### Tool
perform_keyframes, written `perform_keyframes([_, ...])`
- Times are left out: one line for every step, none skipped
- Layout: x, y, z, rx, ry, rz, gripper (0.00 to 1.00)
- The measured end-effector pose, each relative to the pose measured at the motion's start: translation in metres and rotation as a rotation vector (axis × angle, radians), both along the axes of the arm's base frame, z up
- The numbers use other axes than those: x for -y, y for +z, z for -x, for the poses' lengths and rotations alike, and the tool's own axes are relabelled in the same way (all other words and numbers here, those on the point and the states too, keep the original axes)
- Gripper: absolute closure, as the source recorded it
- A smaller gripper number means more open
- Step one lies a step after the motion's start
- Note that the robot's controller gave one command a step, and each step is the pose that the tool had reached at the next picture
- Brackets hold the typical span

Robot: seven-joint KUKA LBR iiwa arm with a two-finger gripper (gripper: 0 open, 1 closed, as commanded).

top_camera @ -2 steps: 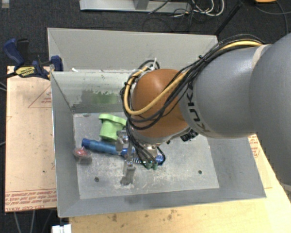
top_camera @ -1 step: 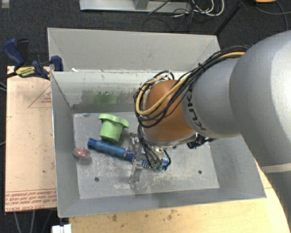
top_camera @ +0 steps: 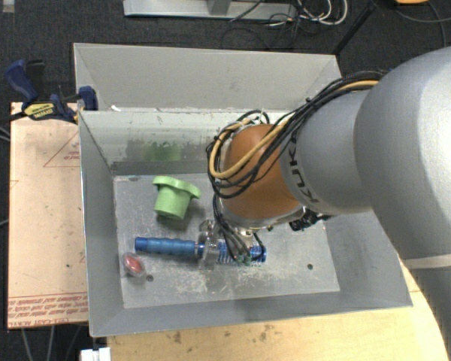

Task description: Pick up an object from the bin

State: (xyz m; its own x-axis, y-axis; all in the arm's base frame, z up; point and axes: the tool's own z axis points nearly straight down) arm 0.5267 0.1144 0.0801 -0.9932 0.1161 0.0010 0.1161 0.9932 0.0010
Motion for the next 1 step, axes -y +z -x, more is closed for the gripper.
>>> perform_keyframes([-0.0246, 0.1587, 0.0024, 0.007, 0.086, -0.001, 1.00])
